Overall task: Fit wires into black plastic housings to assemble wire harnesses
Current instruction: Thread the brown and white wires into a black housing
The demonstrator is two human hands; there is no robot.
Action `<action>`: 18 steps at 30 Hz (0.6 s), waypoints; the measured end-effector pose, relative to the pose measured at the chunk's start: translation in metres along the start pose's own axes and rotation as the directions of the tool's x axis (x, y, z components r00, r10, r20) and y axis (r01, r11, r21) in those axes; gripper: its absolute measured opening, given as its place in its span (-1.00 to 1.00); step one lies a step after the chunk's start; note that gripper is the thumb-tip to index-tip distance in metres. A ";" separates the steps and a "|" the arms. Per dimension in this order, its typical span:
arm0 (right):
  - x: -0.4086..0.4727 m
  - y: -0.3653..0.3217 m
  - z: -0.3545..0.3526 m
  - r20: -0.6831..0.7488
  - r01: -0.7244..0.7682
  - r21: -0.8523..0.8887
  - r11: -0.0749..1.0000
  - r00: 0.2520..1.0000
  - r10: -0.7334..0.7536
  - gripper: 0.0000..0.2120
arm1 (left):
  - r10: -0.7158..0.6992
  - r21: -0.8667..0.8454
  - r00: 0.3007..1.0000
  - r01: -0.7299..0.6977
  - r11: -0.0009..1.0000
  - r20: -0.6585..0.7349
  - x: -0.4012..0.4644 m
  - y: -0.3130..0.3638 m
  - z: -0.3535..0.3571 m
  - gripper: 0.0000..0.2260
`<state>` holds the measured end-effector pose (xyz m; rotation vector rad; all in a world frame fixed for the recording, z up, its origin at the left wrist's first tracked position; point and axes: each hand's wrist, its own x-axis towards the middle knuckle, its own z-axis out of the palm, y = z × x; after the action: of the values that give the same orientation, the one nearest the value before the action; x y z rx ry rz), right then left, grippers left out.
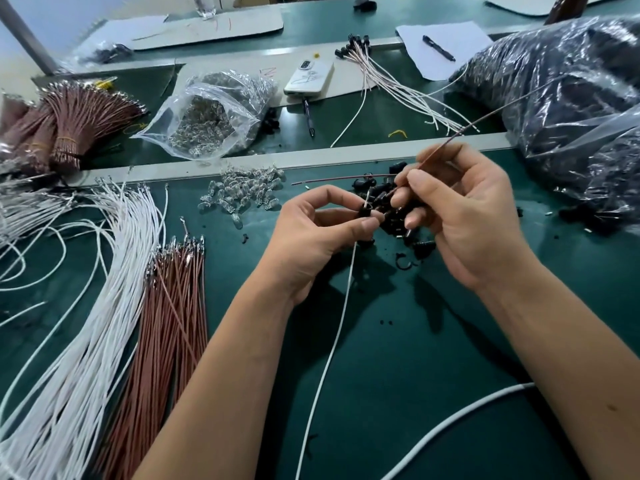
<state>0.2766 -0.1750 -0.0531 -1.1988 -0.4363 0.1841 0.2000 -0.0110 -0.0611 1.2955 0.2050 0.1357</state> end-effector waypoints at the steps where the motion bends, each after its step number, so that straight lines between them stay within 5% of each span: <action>1: 0.000 0.000 0.000 0.000 0.031 -0.030 0.999 1.000 -0.031 -0.88 | 0.006 0.002 1.000 -0.006 1.000 0.002 0.000 -0.001 0.000 -0.77; 18: -0.004 0.002 0.003 0.055 0.147 -0.243 0.959 0.989 -0.138 -0.90 | -0.039 0.065 0.997 0.035 0.997 0.060 0.002 -0.003 -0.004 -0.82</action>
<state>0.2716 -0.1734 -0.0550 -1.4037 -0.5900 0.0278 0.2008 -0.0081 -0.0650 1.3565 0.1814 0.0582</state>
